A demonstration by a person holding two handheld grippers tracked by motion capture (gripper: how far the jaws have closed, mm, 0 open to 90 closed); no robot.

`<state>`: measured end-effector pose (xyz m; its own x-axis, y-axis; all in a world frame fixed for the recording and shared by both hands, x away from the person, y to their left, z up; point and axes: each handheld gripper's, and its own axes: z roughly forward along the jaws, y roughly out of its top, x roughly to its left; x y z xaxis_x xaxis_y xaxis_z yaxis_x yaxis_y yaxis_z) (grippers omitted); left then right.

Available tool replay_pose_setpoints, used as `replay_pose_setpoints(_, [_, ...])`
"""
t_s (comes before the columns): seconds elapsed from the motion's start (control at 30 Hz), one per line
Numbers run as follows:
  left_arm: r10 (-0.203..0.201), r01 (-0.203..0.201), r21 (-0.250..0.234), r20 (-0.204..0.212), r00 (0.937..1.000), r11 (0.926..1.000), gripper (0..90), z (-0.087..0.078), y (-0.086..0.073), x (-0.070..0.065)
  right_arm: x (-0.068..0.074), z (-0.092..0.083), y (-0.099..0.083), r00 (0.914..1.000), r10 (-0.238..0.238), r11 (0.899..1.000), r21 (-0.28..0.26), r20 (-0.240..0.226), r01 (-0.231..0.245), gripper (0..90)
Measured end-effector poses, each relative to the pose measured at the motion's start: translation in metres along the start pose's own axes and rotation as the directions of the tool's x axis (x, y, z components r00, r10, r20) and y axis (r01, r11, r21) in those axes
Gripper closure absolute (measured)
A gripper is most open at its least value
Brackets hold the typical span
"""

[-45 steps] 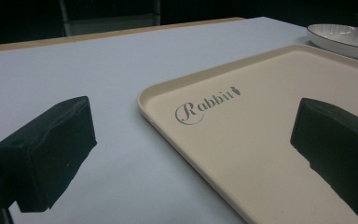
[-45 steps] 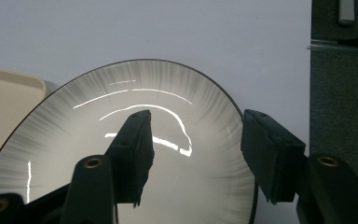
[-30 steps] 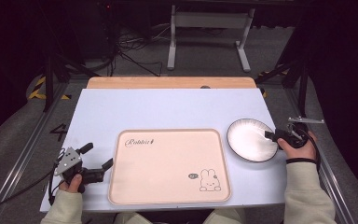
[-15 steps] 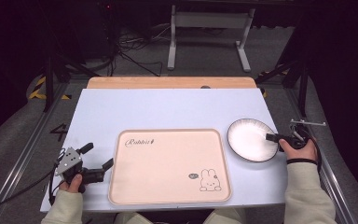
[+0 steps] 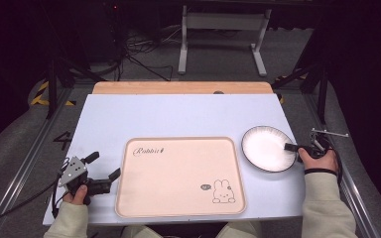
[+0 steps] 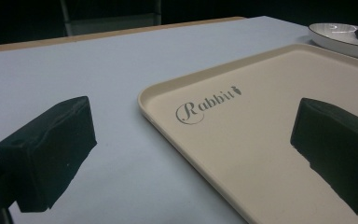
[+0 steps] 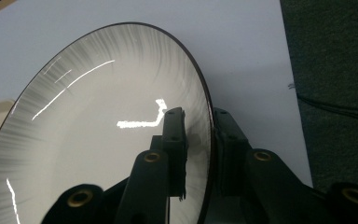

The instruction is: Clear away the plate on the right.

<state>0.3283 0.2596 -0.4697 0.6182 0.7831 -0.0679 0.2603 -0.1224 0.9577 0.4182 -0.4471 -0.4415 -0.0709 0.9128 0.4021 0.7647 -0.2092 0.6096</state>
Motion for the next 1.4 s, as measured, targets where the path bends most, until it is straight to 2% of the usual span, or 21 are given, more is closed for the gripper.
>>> replay_pose_setpoints(0.03, [0.0,0.0,0.0,0.0,1.0,1.0,0.4,0.0,0.0,0.0,0.0,0.0,0.0,1.0,0.0,1.0,0.0,0.0,0.0,78.6])
replay_pose_setpoints(0.07, [0.0,0.0,0.001,0.0,1.0,1.0,0.4,0.0,0.0,0.0,0.002,0.0,-0.001,0.9995,0.03,1.0,-0.007,0.013,-0.03,78.8])
replay_pose_setpoints(0.13, [0.0,0.0,0.001,0.0,1.0,1.0,0.4,0.0,0.0,0.0,0.002,0.0,-0.001,0.9991,0.037,0.999,-0.012,0.019,-0.037,79.0])
replay_pose_setpoints(0.17, [0.001,-0.001,0.001,0.0,1.0,1.0,0.4,0.0,0.0,0.0,0.004,0.0,-0.001,0.9977,0.061,0.998,-0.019,0.029,-0.061,79.5])
replay_pose_setpoints(0.23, [0.001,-0.001,0.001,0.0,1.0,1.0,0.4,0.0,0.0,0.0,0.004,0.0,-0.002,0.9969,0.072,0.997,-0.024,0.031,-0.072,80.0])
replay_pose_setpoints(0.4, [0.001,-0.001,0.001,0.0,1.0,1.0,0.4,0.0,0.0,0.0,0.003,-0.001,-0.002,0.9953,0.095,0.995,-0.031,0.022,-0.094,81.5])
replay_pose_setpoints(0.53, [0.001,-0.001,0.001,0.0,1.0,1.0,0.4,0.0,0.0,0.0,0.005,-0.007,-0.001,0.9943,0.106,0.992,-0.063,0.001,-0.106,84.8])
replay_pose_setpoints(0.7, [0.004,-0.004,0.001,0.001,1.0,1.0,0.4,0.0,0.0,0.0,0.011,-0.013,0.0,0.9954,0.096,0.991,-0.095,-0.007,-0.096,85.8])
replay_pose_setpoints(0.83, [0.001,-0.001,0.0,0.0,1.0,1.0,0.4,0.0,0.0,0.0,0.014,-0.015,0.001,0.997,0.077,0.991,-0.106,0.01,-0.075,85.8])
replay_pose_setpoints(0.97, [0.001,-0.001,0.0,0.0,1.0,1.0,0.4,0.0,0.0,0.0,0.02,-0.023,0.003,0.9979,0.062,0.987,-0.151,0.015,-0.06,85.4])
replay_pose_setpoints(1.13, [0.0,0.0,0.0,0.0,1.0,1.0,0.4,0.0,0.0,0.0,0.025,-0.031,0.004,0.9983,0.049,0.984,-0.172,0.032,-0.043,85.2])
replay_pose_setpoints(1.27, [0.003,-0.003,0.002,0.0,1.0,1.0,0.4,0.0,0.0,0.0,0.026,-0.036,0.005,0.9985,0.055,0.982,-0.182,0.0,-0.054,85.2])
replay_pose_setpoints(1.4, [0.003,-0.003,0.0,-0.003,1.0,1.0,0.4,0.001,0.0,0.0,0.034,-0.042,0.009,0.999,0.039,0.982,-0.182,-0.019,-0.042,85.1])
